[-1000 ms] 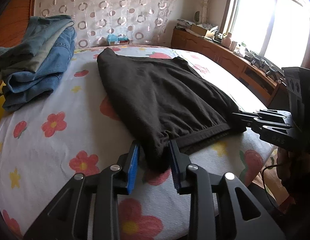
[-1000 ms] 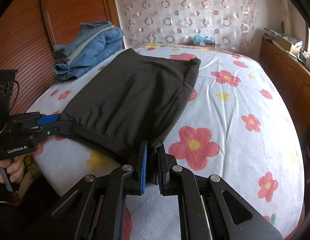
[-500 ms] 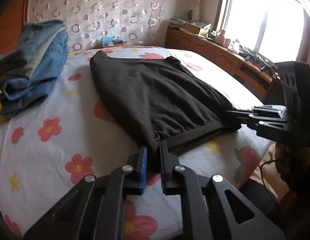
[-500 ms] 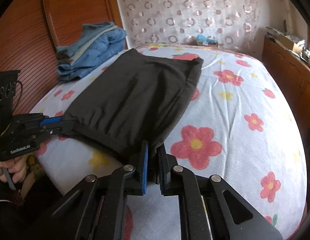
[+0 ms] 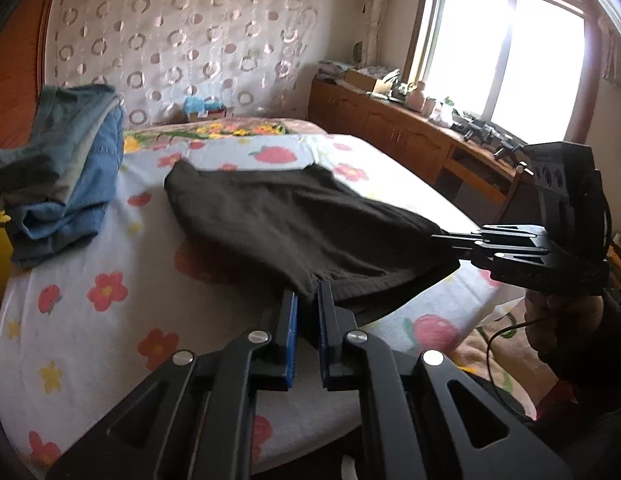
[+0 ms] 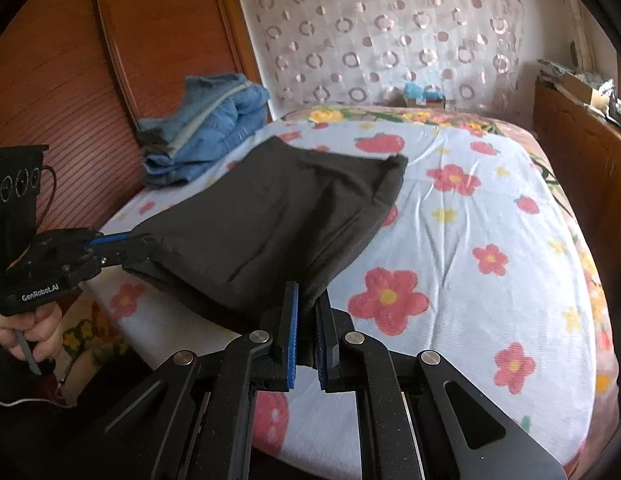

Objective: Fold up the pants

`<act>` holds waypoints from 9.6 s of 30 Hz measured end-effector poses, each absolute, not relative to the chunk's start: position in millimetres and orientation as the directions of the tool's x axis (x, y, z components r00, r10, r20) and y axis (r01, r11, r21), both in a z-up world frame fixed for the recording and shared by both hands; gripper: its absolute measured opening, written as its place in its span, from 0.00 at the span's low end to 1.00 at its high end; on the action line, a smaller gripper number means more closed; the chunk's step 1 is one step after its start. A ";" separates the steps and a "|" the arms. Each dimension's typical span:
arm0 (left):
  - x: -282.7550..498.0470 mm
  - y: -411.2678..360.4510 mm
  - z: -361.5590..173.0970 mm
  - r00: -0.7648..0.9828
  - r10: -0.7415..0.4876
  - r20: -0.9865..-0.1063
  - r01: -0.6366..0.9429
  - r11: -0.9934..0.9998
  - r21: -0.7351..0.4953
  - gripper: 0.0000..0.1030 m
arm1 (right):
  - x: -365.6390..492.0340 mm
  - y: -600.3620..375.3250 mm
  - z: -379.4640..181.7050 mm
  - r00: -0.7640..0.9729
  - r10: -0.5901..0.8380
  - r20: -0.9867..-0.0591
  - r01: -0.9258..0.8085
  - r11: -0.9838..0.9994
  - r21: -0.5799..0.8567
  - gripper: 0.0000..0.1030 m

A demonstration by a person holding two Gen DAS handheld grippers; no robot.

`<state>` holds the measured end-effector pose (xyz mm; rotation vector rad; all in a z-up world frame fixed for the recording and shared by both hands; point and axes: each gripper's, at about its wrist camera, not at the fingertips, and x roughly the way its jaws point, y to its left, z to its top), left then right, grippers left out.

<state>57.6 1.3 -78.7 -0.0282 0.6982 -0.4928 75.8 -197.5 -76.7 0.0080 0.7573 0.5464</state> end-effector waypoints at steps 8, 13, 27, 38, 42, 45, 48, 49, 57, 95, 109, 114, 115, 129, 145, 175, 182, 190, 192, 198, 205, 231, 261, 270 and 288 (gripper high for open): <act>40.7 0.7 -57.6 0.656 -0.478 -0.584 0.473 0.863 -0.175 0.06 | 57.0 -202.8 -55.0 0.608 0.484 -0.629 -0.479 0.856 0.196 0.05; 27.6 0.9 -46.4 0.655 -0.496 -0.570 0.487 0.854 -0.184 0.06 | 44.7 -204.5 -44.9 0.610 0.495 -0.619 -0.490 0.849 0.197 0.05; 80.9 1.2 -51.5 0.694 -0.439 -0.571 0.433 0.888 -0.157 0.06 | 95.6 -195.7 -45.1 0.656 0.453 -0.604 -0.459 0.874 0.158 0.05; 143.3 4.6 -62.0 0.730 -0.349 -0.587 0.358 0.928 -0.106 0.08 | 170.8 -177.2 -59.7 0.664 0.384 -0.642 -0.416 0.903 0.109 0.05; 151.8 5.2 -71.1 0.725 -0.320 -0.609 0.340 0.936 -0.087 0.17 | 188.5 -174.2 -72.0 0.644 0.369 -0.670 -0.397 0.910 0.120 0.05; 151.8 10.1 -73.3 0.734 -0.299 -0.609 0.325 0.943 -0.071 0.24 | 195.6 -170.9 -76.3 0.636 0.346 -0.689 -0.384 0.917 0.106 0.08; 149.6 15.8 -74.1 0.724 -0.309 -0.617 0.325 0.941 -0.091 0.32 | 195.2 -169.8 -75.5 0.643 0.332 -0.690 -0.381 0.920 0.088 0.17; 148.6 18.5 -75.0 0.721 -0.311 -0.619 0.321 0.942 -0.100 0.35 | 195.1 -170.1 -74.6 0.649 0.321 -0.689 -0.373 0.924 0.079 0.33; 145.3 17.1 -102.7 0.672 -0.300 -0.678 0.310 0.944 -0.110 0.35 | 185.0 -181.5 -81.0 0.635 0.292 -0.715 -0.366 0.929 0.054 0.55; 159.0 19.9 -136.6 0.625 -0.273 -0.731 0.277 0.953 -0.120 0.49 | 154.9 -193.6 -117.9 0.541 0.325 -0.776 -0.404 0.909 0.099 0.26; 159.2 20.1 -137.0 0.625 -0.276 -0.731 0.278 0.953 -0.121 0.50 | 145.5 -205.2 -111.5 0.561 0.317 -0.764 -0.397 0.914 0.087 0.04; 158.6 19.7 -137.1 0.625 -0.273 -0.731 0.278 0.953 -0.119 0.50 | 147.1 -205.6 -100.3 0.594 0.312 -0.741 -0.388 0.919 0.076 0.38; 159.1 19.9 -137.1 0.626 -0.273 -0.731 0.278 0.953 -0.118 0.50 | 149.9 -205.1 -99.1 0.597 0.310 -0.740 -0.384 0.920 0.076 0.42; 156.1 17.1 -135.2 0.639 -0.281 -0.716 0.305 0.947 -0.099 0.26 | 180.4 -180.3 -117.4 0.521 0.310 -0.795 -0.410 0.908 0.086 0.30; 105.2 17.2 -118.1 0.601 -0.389 -0.698 0.369 0.910 -0.189 0.07 | 124.0 -188.1 -95.9 0.517 0.378 -0.768 -0.496 0.864 0.092 0.07; 160.0 9.3 -121.6 0.590 -0.312 -0.745 0.328 0.935 -0.132 0.23 | 171.0 -168.7 -114.0 0.546 0.301 -0.782 -0.444 0.895 0.034 0.53; 157.3 9.3 -116.1 0.611 -0.357 -0.707 0.367 0.919 -0.146 0.10 | 165.9 -172.8 -117.8 0.576 0.310 -0.756 -0.441 0.897 0.031 0.58; 151.6 21.4 -93.2 0.690 -0.328 -0.646 0.312 0.939 -0.143 0.03 | 161.3 -190.0 -111.4 0.615 0.342 -0.710 -0.408 0.909 0.085 0.58; 156.2 21.4 -96.2 0.680 -0.322 -0.658 0.307 0.941 -0.143 0.05 | 162.9 -190.3 -112.3 0.608 0.339 -0.718 -0.403 0.911 0.088 0.58; 162.1 22.8 -106.5 0.659 -0.280 -0.698 0.279 0.953 -0.120 0.17 | 172.2 -192.4 -118.1 0.599 0.257 -0.759 -0.326 0.943 0.062 0.58; 147.7 24.1 -112.7 0.636 -0.280 -0.719 0.299 0.949 -0.105 0.28 | 171.2 -196.1 -117.8 0.613 0.236 -0.754 -0.296 0.953 0.057 0.55; 134.6 30.6 -141.0 0.649 -0.252 -0.718 0.264 0.959 -0.098 0.53 | 170.5 -193.2 -119.7 0.610 0.250 -0.752 -0.307 0.949 0.067 0.56; 144.0 39.5 -133.1 0.615 -0.292 -0.733 0.235 0.955 -0.183 0.54 | 161.8 -178.2 -120.7 0.555 0.293 -0.779 -0.389 0.919 0.069 0.64; 164.5 42.0 -117.8 0.600 -0.345 -0.722 0.252 0.938 -0.239 0.54 | 161.6 -176.7 -121.1 0.556 0.292 -0.779 -0.394 0.917 0.062 0.62; 176.1 28.2 -132.6 0.555 -0.380 -0.740 0.326 0.918 -0.226 0.22 | 161.1 -174.2 -119.8 0.527 0.362 -0.769 -0.444 0.889 0.115 0.16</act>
